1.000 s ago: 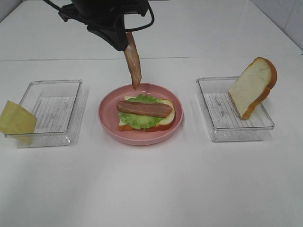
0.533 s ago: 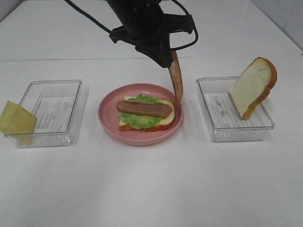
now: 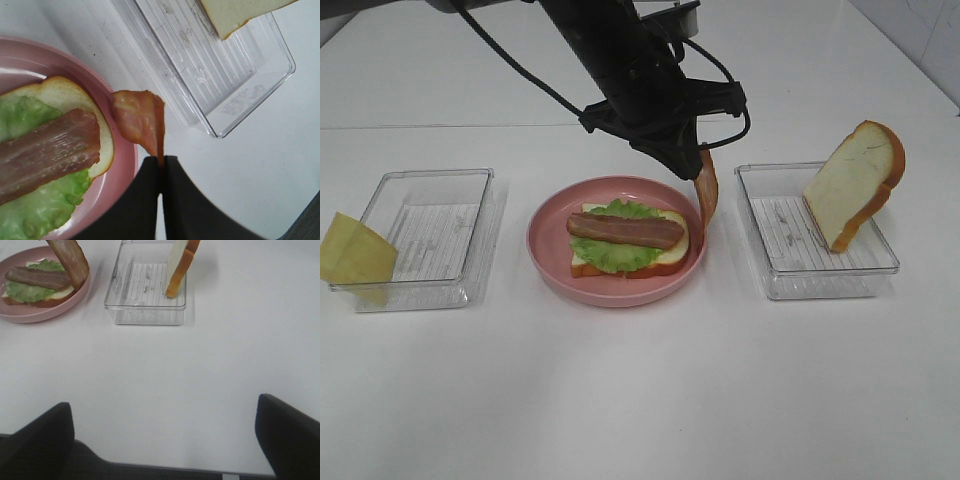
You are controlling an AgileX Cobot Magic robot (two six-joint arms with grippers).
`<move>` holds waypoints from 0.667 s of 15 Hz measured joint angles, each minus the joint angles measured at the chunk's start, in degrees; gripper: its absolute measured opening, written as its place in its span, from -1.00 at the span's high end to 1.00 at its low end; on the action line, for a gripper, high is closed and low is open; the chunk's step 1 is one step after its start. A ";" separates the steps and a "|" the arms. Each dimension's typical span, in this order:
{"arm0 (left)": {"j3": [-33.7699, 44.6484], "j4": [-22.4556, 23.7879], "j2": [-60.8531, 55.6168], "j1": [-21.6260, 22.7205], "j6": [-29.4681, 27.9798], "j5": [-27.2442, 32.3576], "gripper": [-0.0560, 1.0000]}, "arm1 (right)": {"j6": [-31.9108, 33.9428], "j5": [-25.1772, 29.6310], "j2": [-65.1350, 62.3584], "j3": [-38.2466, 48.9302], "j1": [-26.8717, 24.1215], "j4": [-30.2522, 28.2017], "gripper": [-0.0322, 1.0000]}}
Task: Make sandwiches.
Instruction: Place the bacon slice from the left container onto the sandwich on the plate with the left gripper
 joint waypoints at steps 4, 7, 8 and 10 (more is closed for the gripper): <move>0.00 5.79 0.00 0.00 -1.09 0.63 0.89 | 0.00 0.00 0.00 0.00 0.00 0.00 -0.88; 0.00 13.01 0.00 0.00 -3.55 2.69 0.89 | 0.00 0.00 0.00 0.00 0.00 0.00 -0.88; 0.00 14.38 0.00 0.00 -3.84 3.84 0.89 | 0.00 0.00 0.00 0.00 0.00 0.00 -0.88; 0.00 17.82 0.00 0.00 -5.27 5.39 0.89 | 0.00 0.00 0.00 0.00 0.00 0.00 -0.88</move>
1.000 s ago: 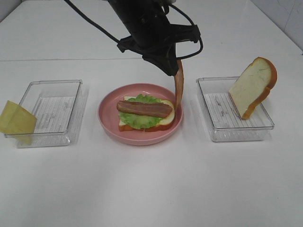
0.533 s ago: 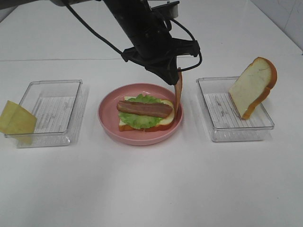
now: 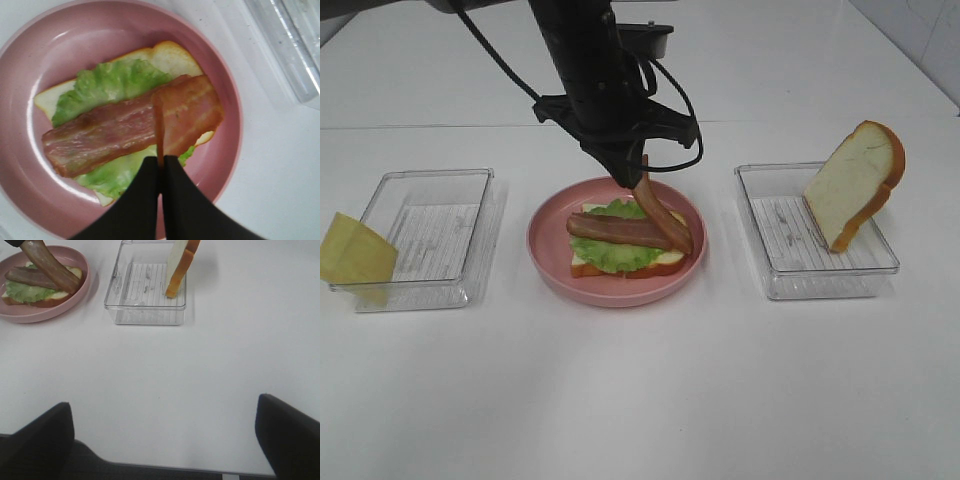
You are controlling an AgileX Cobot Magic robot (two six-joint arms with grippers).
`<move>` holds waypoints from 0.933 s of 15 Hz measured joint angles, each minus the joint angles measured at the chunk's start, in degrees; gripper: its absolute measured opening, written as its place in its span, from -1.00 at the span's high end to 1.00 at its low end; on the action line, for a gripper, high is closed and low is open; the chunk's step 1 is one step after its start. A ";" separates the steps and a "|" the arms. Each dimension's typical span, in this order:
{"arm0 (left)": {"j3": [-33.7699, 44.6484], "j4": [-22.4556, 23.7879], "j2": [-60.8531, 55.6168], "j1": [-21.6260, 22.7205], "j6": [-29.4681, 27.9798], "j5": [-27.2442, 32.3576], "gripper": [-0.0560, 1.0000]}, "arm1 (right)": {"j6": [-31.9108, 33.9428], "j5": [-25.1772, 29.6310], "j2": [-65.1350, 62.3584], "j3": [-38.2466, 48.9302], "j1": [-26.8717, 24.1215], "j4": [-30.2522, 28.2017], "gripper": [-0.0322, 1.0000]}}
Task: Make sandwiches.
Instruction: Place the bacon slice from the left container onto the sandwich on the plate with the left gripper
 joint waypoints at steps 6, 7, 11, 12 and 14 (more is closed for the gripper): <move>0.00 2.86 0.00 0.00 -0.97 0.46 0.89 | 0.00 0.00 0.00 0.00 0.00 0.00 -0.88; 0.00 3.67 0.00 0.00 -1.20 1.09 0.89 | 0.00 0.00 0.00 0.00 0.00 0.00 -0.88; 0.00 4.76 0.34 0.00 -1.38 2.12 0.89 | 0.00 0.00 0.00 0.00 0.00 0.00 -0.88; 0.00 4.76 0.92 0.00 -1.38 2.23 0.89 | 0.00 0.00 0.00 0.00 0.00 0.00 -0.88; 0.00 5.04 1.83 0.00 -1.43 2.23 0.89 | 0.00 0.00 0.00 0.00 0.00 0.00 -0.88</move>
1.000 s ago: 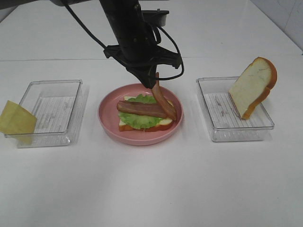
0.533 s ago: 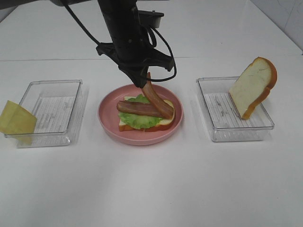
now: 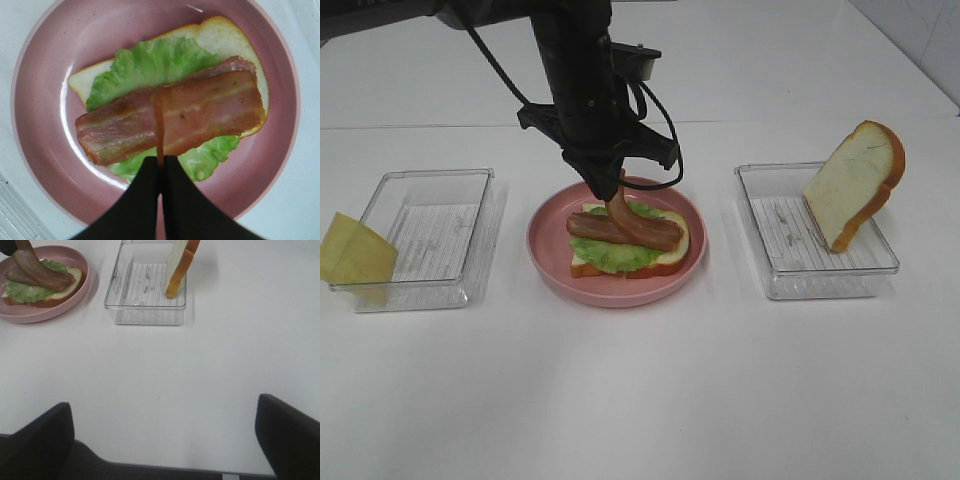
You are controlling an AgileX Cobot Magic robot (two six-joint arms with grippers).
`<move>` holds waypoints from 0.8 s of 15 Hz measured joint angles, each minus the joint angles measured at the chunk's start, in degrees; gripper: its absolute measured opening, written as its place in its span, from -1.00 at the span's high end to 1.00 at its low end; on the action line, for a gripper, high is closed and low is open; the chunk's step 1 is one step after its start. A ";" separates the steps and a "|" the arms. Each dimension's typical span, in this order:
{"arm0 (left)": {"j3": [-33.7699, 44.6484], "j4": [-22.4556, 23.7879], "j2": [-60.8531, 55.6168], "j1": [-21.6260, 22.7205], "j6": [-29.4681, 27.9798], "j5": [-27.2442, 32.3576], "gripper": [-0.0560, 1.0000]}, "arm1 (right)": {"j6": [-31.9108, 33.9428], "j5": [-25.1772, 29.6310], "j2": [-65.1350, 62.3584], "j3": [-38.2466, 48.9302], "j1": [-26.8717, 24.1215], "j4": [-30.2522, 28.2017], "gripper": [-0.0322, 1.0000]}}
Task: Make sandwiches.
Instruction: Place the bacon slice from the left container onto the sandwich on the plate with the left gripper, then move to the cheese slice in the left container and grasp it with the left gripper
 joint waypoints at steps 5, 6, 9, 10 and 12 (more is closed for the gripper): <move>0.00 0.11 0.46 0.00 -2.01 0.06 0.85 | 0.00 0.00 0.00 0.00 0.00 0.00 -0.88; 0.00 0.11 0.52 0.00 -2.12 0.06 0.78 | 0.00 0.00 0.00 0.00 0.00 0.00 -0.88; 0.00 0.11 0.52 0.00 -2.35 0.06 0.33 | 0.00 0.00 0.00 0.00 0.00 0.00 -0.88; 0.00 0.11 0.52 0.00 -2.58 0.06 0.16 | 0.00 0.00 0.00 0.00 0.00 0.00 -0.88; 0.00 0.17 0.52 0.00 -4.13 0.06 -0.22 | 0.00 0.00 0.00 0.00 0.00 0.00 -0.88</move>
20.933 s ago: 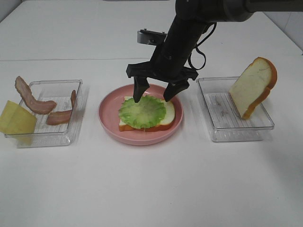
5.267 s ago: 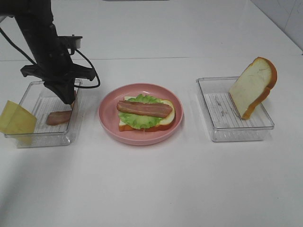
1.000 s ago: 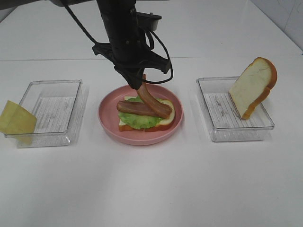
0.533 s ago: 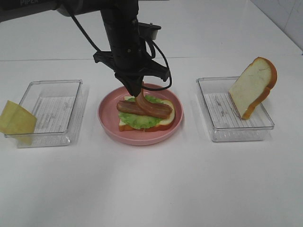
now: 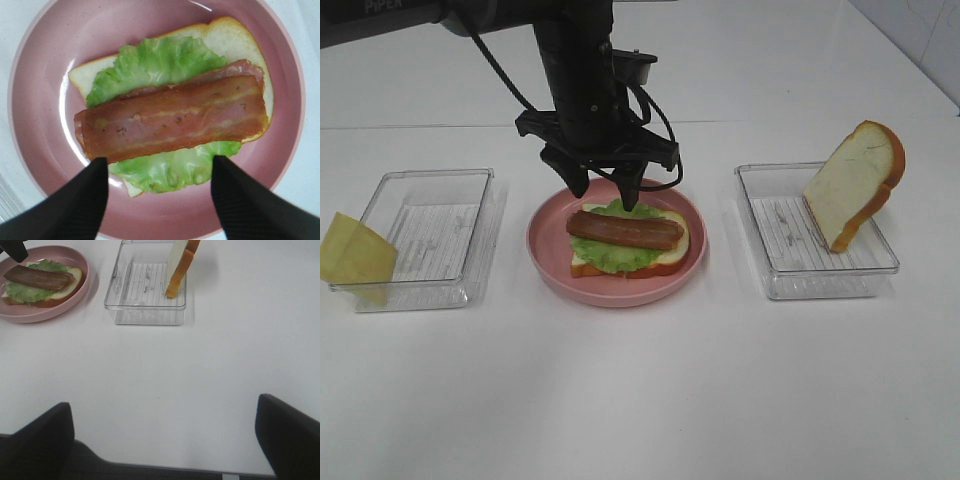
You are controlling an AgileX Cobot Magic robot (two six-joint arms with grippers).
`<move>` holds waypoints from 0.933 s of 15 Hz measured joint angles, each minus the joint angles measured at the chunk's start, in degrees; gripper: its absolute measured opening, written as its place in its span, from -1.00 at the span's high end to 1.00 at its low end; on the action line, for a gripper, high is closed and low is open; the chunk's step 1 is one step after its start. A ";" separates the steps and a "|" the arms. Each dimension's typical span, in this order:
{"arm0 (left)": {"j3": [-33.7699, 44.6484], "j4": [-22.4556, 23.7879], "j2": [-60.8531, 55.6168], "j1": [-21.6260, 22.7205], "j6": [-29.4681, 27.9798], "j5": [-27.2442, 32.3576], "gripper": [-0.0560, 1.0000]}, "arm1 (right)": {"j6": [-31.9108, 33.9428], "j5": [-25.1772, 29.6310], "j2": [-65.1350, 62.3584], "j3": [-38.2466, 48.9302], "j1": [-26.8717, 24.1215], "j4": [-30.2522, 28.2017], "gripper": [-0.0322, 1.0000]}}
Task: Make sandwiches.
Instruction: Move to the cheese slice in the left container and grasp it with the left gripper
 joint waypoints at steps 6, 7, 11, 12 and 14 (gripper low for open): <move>0.00 3.27 0.00 0.00 -1.60 0.80 -0.79 | 0.00 0.00 0.00 0.00 0.00 0.00 -0.88; 0.00 3.27 -0.17 0.00 -1.60 0.80 -0.79 | 0.00 0.00 0.00 0.00 0.00 0.00 -0.88; 3.61 0.06 -9.05 2.23 0.69 0.80 -0.79 | 0.00 0.00 0.00 0.00 0.00 0.00 -0.88; 6.65 -0.46 -12.26 3.67 1.43 0.80 -0.79 | 0.00 0.00 0.00 0.00 0.00 0.00 -0.88; 12.43 -0.63 -18.11 6.53 2.46 0.86 -0.79 | 0.00 0.00 0.00 0.00 0.00 0.00 -0.88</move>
